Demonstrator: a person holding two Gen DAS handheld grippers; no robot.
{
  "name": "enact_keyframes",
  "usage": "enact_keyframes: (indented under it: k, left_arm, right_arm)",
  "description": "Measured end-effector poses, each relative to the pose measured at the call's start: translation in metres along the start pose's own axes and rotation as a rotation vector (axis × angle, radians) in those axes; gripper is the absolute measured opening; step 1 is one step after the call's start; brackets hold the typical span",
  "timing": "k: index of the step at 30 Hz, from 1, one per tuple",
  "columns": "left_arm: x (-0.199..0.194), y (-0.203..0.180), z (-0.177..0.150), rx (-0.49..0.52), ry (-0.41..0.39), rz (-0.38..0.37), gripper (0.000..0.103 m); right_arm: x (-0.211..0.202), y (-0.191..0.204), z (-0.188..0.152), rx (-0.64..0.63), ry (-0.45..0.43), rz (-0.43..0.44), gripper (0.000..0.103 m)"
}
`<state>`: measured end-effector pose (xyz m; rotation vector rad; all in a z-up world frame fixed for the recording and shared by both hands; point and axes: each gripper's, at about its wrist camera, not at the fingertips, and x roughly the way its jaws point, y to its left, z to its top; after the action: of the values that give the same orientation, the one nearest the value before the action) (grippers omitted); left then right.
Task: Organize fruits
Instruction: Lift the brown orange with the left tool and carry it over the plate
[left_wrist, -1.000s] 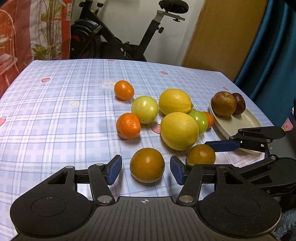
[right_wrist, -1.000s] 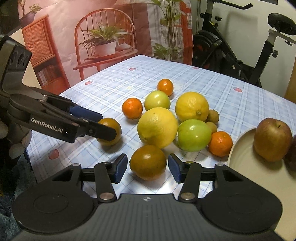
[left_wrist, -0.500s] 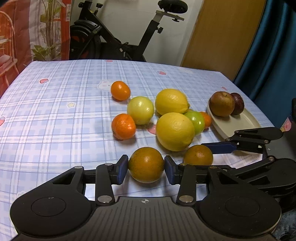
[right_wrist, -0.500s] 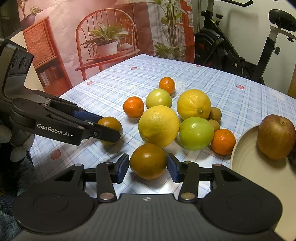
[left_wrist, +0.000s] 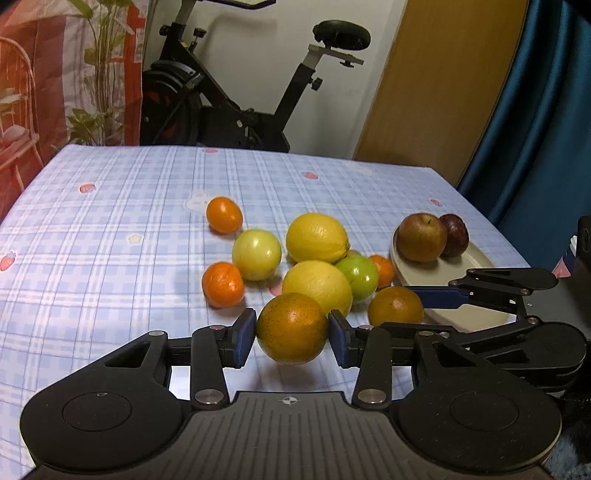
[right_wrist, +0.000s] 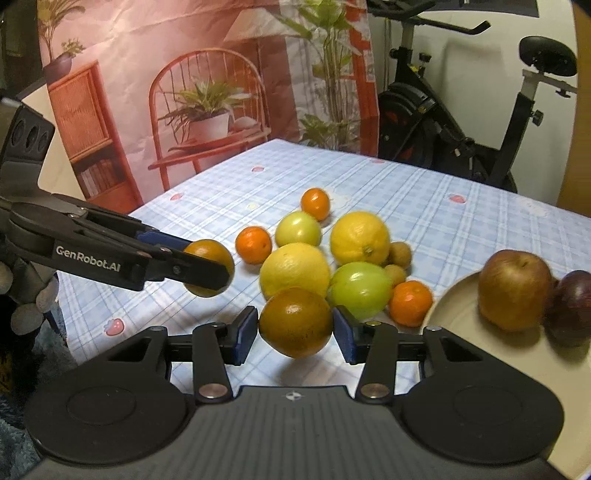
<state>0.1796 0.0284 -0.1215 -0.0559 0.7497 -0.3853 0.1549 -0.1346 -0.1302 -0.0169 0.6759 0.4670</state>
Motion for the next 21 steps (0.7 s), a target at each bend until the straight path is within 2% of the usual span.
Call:
enact_keyframes:
  k: [5,12,21]
  left_arm:
    - [0.0,-0.009,0.008,-0.016,-0.02,0.001,0.045]
    - [0.006,-0.035,0.02,0.026,-0.038,-0.03,0.045]
    - [0.012,-0.06,0.051,0.053,-0.104,-0.057,0.045]
  right_arm:
    - [-0.013,-0.01,-0.001,0.01,-0.03,-0.023,0.047]
    - [-0.03,-0.028,-0.003,0.031,-0.067,-0.059,0.047]
    - [-0.056,-0.053,0.0,0.052,-0.123,-0.125,0.047]
